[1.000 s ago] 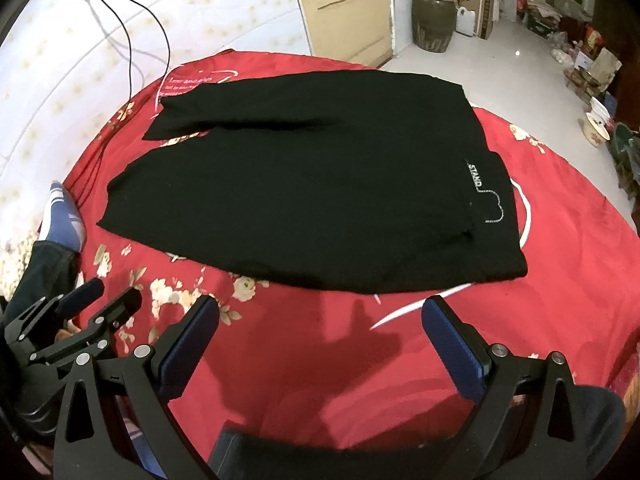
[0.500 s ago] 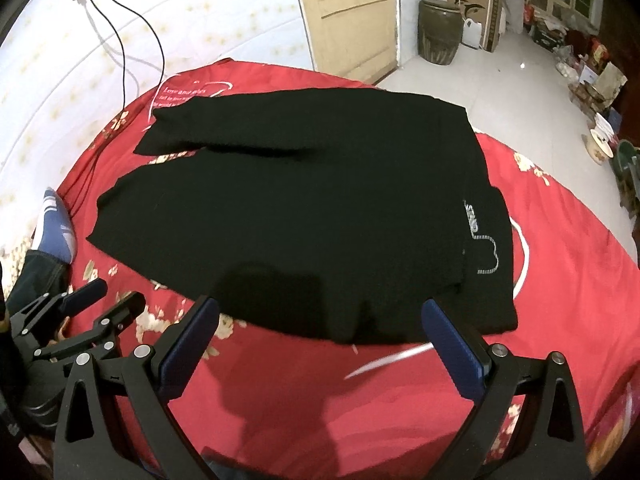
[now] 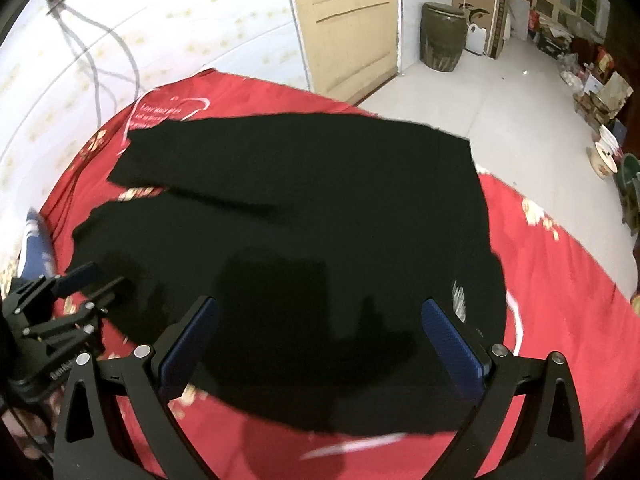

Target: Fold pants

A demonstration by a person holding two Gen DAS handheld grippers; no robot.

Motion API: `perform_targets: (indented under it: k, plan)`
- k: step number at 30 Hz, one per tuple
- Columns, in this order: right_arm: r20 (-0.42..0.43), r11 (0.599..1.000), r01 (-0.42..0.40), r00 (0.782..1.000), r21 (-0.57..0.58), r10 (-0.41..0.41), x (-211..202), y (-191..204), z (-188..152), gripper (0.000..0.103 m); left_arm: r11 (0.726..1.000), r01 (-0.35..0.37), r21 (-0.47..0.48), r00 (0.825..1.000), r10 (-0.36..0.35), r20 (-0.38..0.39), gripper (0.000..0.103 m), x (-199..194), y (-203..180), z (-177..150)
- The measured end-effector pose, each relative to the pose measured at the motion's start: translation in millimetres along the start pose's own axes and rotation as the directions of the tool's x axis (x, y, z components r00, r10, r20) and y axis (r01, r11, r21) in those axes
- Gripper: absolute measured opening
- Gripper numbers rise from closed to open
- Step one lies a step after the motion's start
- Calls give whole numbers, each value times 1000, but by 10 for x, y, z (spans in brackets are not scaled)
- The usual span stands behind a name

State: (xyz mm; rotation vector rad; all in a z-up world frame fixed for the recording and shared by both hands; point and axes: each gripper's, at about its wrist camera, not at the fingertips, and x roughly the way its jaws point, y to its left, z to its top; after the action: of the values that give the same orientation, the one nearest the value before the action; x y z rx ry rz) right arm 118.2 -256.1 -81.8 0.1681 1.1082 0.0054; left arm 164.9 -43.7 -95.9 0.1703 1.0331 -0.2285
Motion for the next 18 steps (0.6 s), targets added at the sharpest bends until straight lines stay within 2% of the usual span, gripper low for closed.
perform_targets:
  k: [7, 11, 18]
  plan:
    - [12, 999, 24, 1000, -25, -24, 329, -265, 622, 85, 1000, 9, 10, 1000, -9, 29, 58, 475, 249, 629]
    - [-1, 999, 10, 1000, -40, -10, 631, -403, 960, 85, 999, -24, 27, 999, 24, 22, 58, 819, 359, 890]
    - [-30, 997, 13, 999, -74, -15, 1109, -498, 1392, 85, 997, -69, -20, 998, 69, 12, 58, 1294, 560, 1227]
